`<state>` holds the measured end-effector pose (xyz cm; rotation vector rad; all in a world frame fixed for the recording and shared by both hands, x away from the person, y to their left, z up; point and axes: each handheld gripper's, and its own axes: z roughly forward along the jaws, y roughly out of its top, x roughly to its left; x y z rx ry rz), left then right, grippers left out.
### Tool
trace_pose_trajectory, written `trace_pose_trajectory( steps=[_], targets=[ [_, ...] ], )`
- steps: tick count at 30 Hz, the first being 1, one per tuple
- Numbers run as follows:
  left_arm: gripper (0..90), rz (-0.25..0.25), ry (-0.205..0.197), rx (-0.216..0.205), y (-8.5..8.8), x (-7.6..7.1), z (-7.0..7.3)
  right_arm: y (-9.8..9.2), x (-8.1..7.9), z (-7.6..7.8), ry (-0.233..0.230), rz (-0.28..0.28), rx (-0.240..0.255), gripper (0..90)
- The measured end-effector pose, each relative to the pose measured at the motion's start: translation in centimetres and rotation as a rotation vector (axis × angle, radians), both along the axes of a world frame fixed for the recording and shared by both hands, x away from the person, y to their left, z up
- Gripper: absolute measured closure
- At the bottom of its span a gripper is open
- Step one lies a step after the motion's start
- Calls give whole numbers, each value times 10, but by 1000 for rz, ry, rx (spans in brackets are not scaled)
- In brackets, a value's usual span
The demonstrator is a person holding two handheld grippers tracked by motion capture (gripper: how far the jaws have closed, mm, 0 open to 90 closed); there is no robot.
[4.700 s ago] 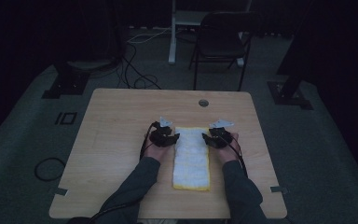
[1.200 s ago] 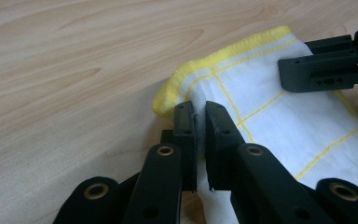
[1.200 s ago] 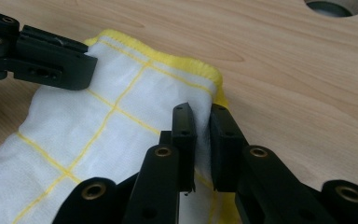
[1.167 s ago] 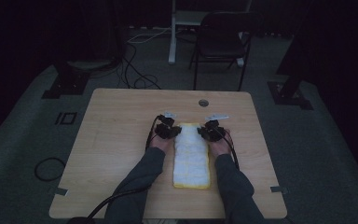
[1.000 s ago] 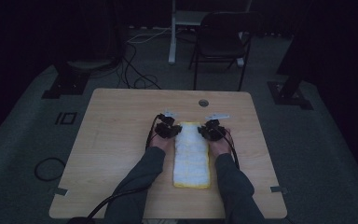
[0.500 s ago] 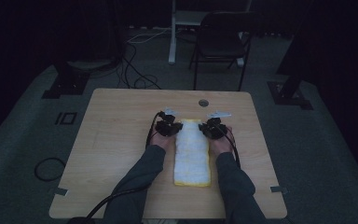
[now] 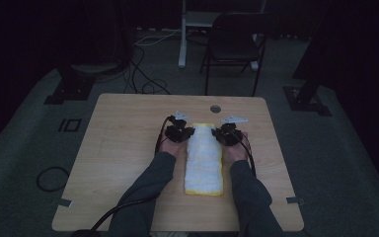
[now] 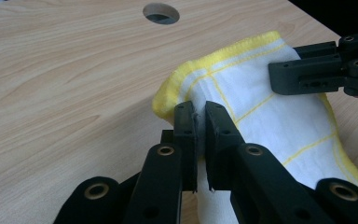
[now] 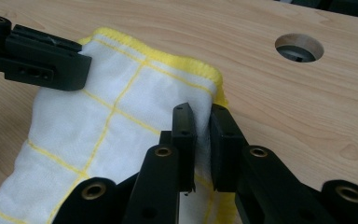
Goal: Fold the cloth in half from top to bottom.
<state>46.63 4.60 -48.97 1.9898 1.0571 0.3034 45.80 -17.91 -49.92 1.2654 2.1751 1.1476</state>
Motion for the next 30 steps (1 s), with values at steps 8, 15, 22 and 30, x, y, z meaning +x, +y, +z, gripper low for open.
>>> trace_pose_trajectory(
  steps=[8,15,22,30],
  targets=[
    [851,-6,-13,-3,-1,-1,6,-2,-2,6,-16,0,1,824],
    [851,-11,-27,-14,-1,-5,11,-3,-5,11,-34,4,5,825],
    [851,-23,-41,-23,0,-11,15,-6,-12,13,-50,7,21,825],
    [851,-39,-56,-21,0,-18,20,-8,-21,15,-64,13,28,825]
  ],
)
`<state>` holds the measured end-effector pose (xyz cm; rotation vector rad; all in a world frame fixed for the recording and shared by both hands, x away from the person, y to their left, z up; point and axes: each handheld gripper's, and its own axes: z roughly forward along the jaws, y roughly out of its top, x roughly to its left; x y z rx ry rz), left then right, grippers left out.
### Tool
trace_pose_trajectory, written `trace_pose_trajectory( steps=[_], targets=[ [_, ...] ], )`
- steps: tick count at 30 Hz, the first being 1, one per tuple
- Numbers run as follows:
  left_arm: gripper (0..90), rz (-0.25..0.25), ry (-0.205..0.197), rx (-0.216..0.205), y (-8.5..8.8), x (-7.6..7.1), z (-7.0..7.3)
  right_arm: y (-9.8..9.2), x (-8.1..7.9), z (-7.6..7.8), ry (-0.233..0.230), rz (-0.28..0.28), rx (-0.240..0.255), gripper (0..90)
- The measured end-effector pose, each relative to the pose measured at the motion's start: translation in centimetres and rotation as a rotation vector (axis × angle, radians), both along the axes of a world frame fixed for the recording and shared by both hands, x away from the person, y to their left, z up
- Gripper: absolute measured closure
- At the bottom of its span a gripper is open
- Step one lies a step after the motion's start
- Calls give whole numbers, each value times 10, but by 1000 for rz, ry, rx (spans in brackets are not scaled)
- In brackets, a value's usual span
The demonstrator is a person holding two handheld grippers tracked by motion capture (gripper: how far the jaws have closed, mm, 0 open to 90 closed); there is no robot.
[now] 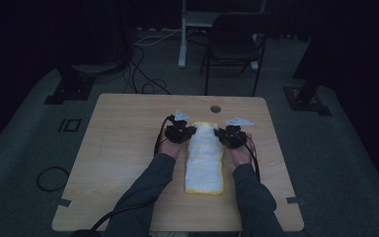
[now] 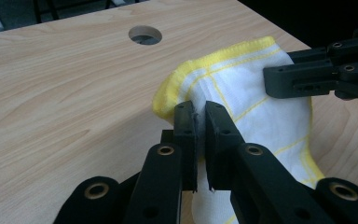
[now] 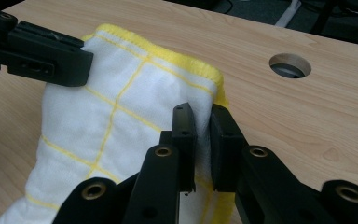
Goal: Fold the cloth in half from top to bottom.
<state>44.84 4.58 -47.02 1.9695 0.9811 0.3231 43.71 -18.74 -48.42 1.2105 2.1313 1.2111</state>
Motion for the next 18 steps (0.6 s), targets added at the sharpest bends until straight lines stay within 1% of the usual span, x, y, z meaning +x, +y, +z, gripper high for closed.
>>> trace_pose_trajectory(
  steps=[1,7,9,14,18],
  targets=[
    [851,-2,-4,6,0,-1,0,0,-1,0,-2,2,-4,825],
    [850,-8,-9,2,2,-6,2,0,-6,2,-11,13,-10,825],
    [851,-10,-14,-3,2,-9,3,0,-9,3,-16,18,-12,825],
    [851,-15,-21,-13,3,-15,5,1,-15,4,-24,19,-7,825],
    [850,-18,-29,-12,4,-20,5,1,-19,4,-26,22,-6,826]
  ],
)
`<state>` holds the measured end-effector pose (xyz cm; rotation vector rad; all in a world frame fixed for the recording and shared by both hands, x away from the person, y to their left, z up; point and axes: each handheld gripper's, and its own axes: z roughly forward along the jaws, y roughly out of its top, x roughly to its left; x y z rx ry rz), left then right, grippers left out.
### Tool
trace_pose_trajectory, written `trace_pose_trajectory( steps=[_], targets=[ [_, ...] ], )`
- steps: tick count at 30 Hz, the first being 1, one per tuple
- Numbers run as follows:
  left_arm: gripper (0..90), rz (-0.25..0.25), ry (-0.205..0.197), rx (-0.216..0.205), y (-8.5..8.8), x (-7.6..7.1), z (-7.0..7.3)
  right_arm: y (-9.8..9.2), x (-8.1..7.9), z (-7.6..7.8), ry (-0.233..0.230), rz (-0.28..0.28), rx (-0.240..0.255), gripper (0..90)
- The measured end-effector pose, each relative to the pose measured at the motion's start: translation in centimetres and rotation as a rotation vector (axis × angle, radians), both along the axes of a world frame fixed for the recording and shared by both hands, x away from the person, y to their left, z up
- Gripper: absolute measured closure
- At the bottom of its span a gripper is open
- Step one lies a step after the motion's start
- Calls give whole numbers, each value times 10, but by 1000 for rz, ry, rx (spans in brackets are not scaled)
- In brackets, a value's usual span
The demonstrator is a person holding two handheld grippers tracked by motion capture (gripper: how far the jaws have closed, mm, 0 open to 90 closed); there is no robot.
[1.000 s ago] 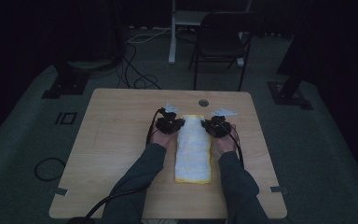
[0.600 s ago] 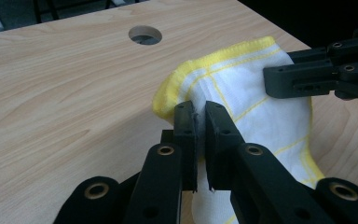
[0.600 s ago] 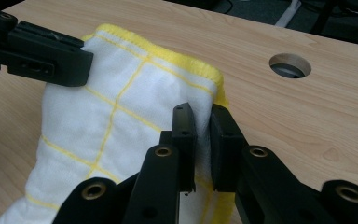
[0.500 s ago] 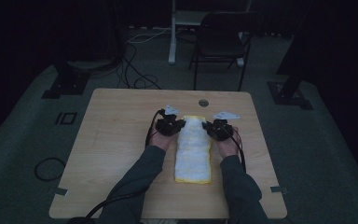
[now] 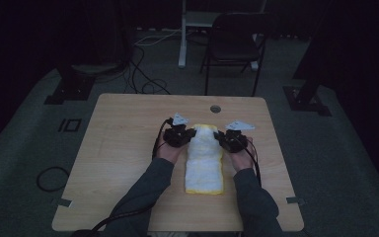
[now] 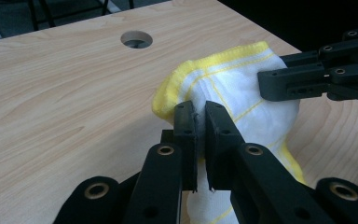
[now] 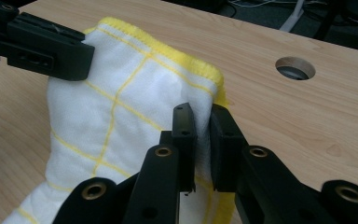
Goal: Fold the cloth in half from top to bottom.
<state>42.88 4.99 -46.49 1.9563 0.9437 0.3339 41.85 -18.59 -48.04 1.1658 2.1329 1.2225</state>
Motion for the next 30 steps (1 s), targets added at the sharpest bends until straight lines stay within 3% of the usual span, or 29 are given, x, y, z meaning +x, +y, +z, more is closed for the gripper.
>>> trace_pose_trajectory(
  steps=[30],
  targets=[
    [849,-22,-30,-13,9,-28,1,0,-31,6,-33,30,24,825]
  ],
)
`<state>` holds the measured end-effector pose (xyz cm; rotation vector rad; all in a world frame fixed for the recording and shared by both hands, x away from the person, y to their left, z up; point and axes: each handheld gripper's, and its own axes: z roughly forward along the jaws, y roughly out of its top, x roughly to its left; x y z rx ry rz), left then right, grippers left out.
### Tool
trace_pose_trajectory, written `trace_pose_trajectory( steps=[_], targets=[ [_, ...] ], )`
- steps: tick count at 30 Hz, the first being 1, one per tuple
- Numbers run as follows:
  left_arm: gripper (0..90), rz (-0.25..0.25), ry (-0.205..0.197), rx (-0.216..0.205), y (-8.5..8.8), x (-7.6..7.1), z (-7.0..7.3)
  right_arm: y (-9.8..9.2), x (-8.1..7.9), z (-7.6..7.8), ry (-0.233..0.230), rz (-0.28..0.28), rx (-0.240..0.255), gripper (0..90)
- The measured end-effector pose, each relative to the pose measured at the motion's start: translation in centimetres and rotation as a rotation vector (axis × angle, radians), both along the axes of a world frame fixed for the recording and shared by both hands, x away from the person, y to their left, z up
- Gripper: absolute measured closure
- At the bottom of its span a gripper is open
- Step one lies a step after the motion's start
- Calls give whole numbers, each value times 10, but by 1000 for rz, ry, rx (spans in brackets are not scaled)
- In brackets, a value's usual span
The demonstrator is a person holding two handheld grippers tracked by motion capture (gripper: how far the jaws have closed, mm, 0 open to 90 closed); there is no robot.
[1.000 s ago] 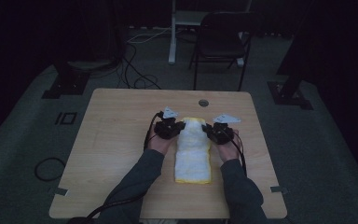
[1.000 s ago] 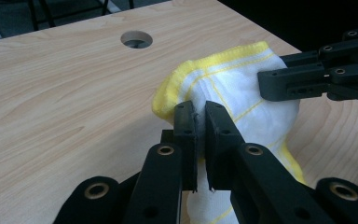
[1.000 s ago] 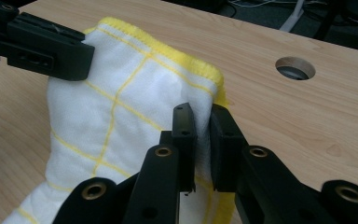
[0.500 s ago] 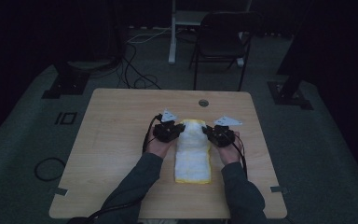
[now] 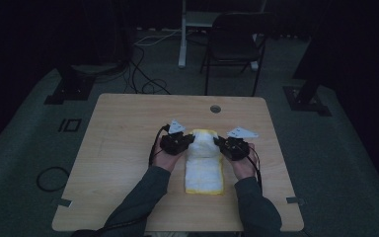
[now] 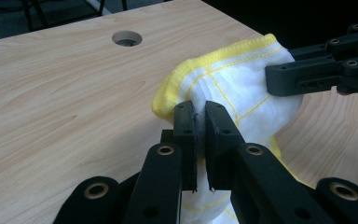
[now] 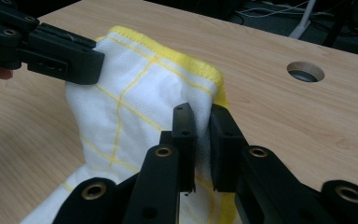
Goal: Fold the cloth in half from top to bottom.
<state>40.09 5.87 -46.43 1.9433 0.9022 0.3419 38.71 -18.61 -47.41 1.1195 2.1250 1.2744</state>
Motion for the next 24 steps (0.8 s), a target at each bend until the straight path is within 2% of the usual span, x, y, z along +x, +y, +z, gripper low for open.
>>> trace_pose_trajectory(
  steps=[7,24],
  targets=[
    [849,-2,-3,-3,1,-6,-2,0,-6,0,4,0,11,825],
    [849,-10,1,-9,1,-17,-5,-1,-19,-5,2,11,2,826]
  ],
)
